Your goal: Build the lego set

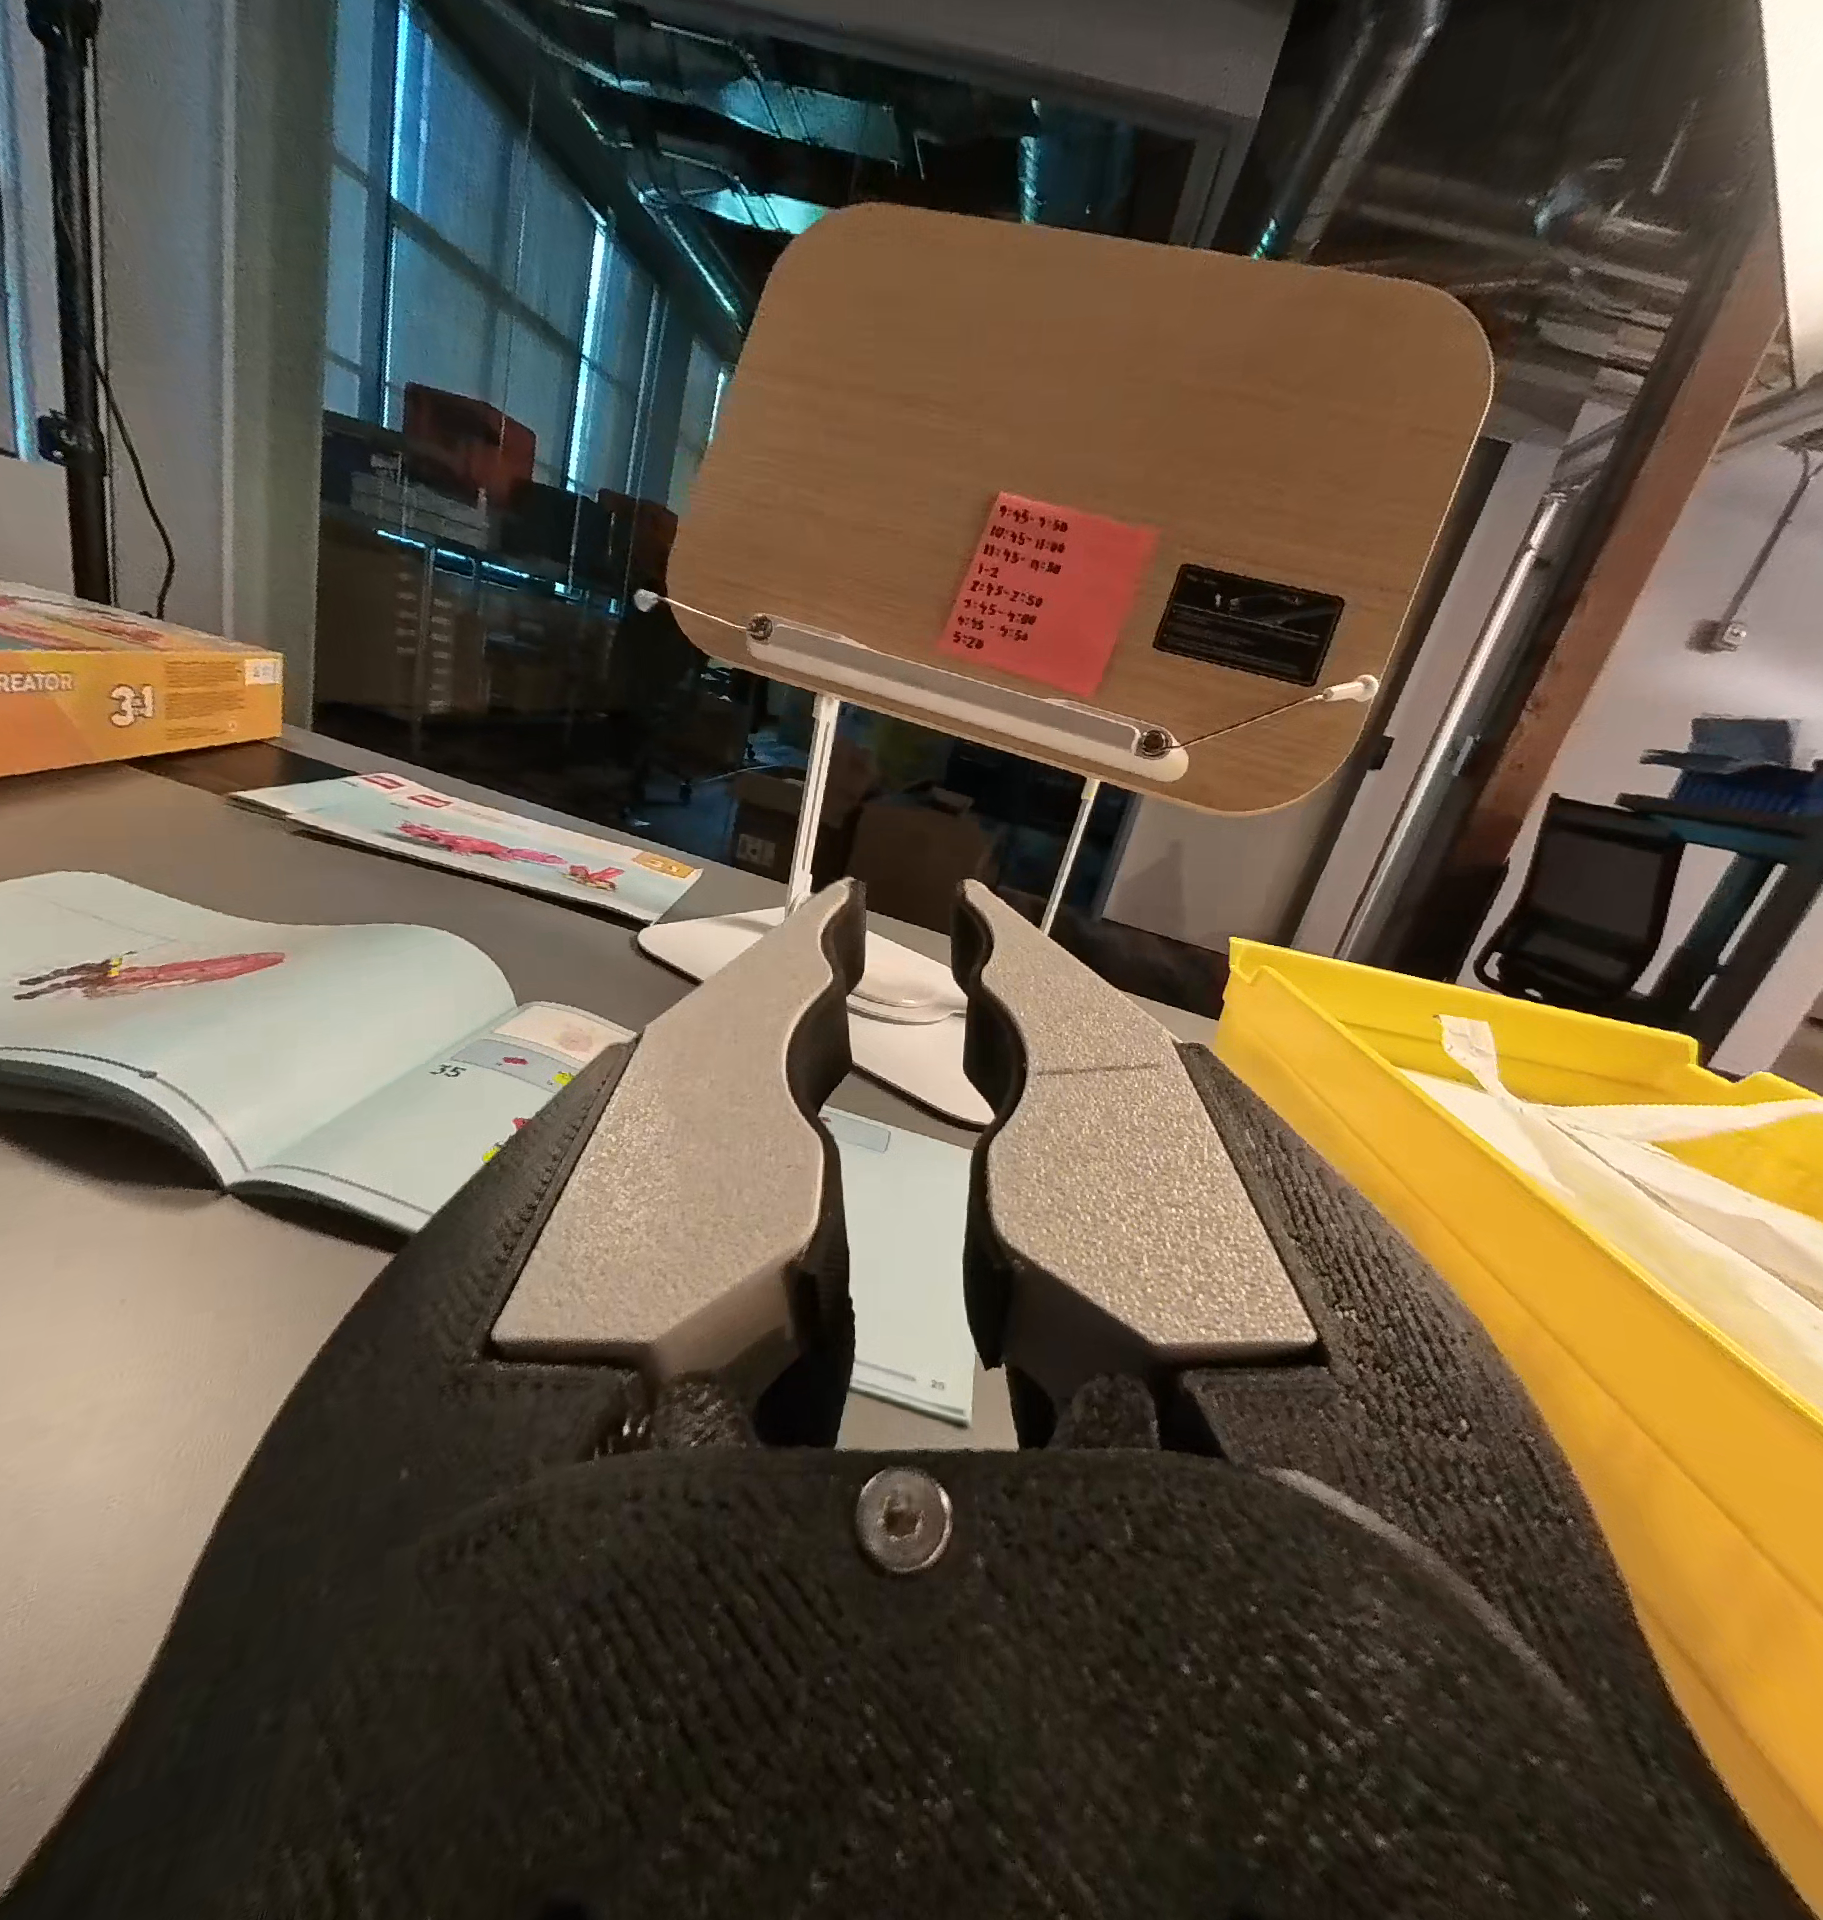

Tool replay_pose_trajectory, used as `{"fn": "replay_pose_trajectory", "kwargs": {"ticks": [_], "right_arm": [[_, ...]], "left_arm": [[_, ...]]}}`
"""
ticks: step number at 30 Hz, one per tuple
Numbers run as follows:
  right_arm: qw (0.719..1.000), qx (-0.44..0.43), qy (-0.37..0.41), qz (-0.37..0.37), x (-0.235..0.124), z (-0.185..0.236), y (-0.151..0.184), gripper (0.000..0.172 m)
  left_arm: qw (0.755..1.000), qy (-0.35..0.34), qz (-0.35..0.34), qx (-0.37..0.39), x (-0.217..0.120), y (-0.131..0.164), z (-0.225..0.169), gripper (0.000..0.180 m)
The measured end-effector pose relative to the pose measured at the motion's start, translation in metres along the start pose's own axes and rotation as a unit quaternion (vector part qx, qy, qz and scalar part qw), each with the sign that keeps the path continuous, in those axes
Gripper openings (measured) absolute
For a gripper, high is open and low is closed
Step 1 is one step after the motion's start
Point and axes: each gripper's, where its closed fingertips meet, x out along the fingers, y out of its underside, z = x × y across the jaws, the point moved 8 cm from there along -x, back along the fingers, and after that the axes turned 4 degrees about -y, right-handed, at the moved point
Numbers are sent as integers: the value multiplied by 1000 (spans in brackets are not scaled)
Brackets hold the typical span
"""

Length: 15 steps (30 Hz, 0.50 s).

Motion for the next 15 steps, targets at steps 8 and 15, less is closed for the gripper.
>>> {"fn": "replay_pose_trajectory", "kwargs": {"ticks": [8,15], "right_arm": [[999,4,-51,10,9,5,5,14],[996,37,-80,5,11,7,5,15]], "left_arm": [[1000,5,-21,-4,-1,-8,1,10],[999,7,-39,18,-4,-17,1,9]]}}
